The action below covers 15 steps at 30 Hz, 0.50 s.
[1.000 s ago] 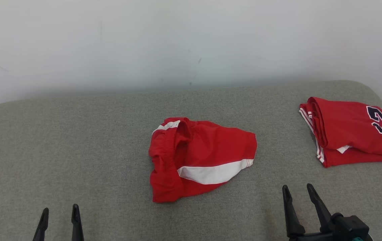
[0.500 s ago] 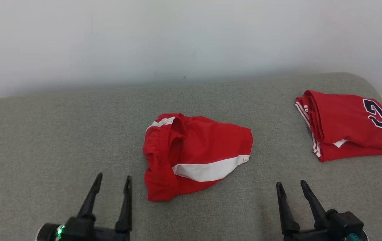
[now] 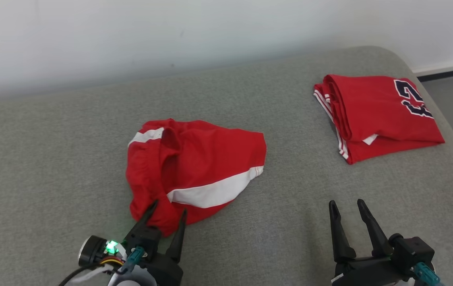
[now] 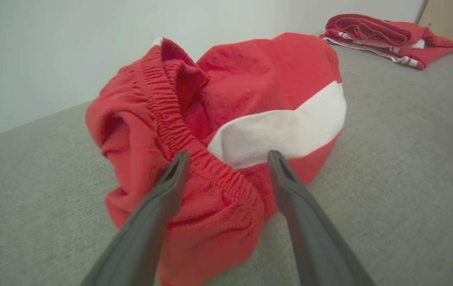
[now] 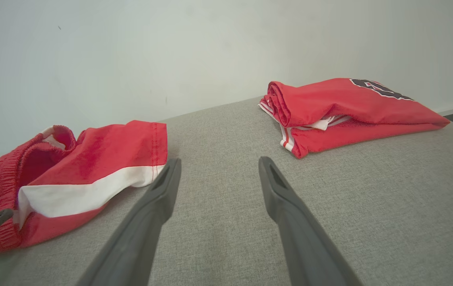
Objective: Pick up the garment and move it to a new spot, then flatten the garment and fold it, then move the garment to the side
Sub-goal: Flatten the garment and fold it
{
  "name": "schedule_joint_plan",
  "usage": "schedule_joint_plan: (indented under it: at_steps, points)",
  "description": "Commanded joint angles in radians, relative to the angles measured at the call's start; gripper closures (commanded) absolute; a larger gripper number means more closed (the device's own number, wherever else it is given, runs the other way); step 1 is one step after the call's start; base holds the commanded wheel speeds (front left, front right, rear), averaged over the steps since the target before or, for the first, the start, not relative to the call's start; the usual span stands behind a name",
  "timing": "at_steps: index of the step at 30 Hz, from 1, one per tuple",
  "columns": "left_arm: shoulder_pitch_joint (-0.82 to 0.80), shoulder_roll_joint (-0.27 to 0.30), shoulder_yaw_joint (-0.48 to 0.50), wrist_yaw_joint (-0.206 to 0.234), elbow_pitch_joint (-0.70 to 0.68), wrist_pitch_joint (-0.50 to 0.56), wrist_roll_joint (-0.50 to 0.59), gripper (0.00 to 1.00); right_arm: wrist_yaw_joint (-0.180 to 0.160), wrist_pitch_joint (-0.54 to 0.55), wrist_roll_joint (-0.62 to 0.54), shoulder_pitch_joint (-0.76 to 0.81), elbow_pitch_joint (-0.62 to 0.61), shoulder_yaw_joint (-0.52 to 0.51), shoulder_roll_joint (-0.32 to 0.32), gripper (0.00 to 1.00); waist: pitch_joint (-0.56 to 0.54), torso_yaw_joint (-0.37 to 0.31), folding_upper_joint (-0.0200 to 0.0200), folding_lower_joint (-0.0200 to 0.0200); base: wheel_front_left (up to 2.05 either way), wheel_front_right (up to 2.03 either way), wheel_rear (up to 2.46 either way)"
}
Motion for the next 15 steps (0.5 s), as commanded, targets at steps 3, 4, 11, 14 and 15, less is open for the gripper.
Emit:
schedule_joint_plan:
  at_steps: [3, 4, 11, 14, 15]
  points:
    - [-0.041, 0.007, -0.007, 0.031, 0.089, -0.003, 0.026, 0.0, -0.002, 0.001, 0.008, -0.014, 0.001, 0.004, 0.001, 0.0, 0.017, -0.028, -0.0001, -0.0002, 0.0, 0.0, 0.0]
    - [-0.046, 0.008, -0.012, 0.04, 0.129, -0.002, 0.032, 0.0, -0.002, 0.001, 0.009, -0.014, 0.001, 0.004, 0.0, 0.0, 0.016, -0.03, -0.0001, -0.0002, 0.0, 0.0, 0.0]
    - [-0.103, 0.006, -0.027, 0.077, 0.274, -0.002, 0.045, 0.7, -0.002, 0.001, 0.01, -0.012, 0.005, 0.004, 0.001, 0.0, 0.003, -0.034, -0.0001, -0.0002, 0.0, 0.0, 0.0]
    - [-0.109, -0.002, -0.019, 0.068, 0.259, -0.002, 0.015, 1.0, -0.002, 0.001, 0.006, -0.006, 0.002, -0.004, 0.0, 0.0, -0.006, -0.026, -0.0001, -0.0002, 0.0, 0.0, 0.0]
    - [-0.105, -0.005, -0.014, 0.062, 0.25, -0.002, -0.002, 1.0, -0.002, 0.001, 0.005, -0.002, 0.001, -0.006, 0.0, 0.0, -0.01, -0.022, -0.0001, -0.0002, 0.0, 0.0, 0.0]
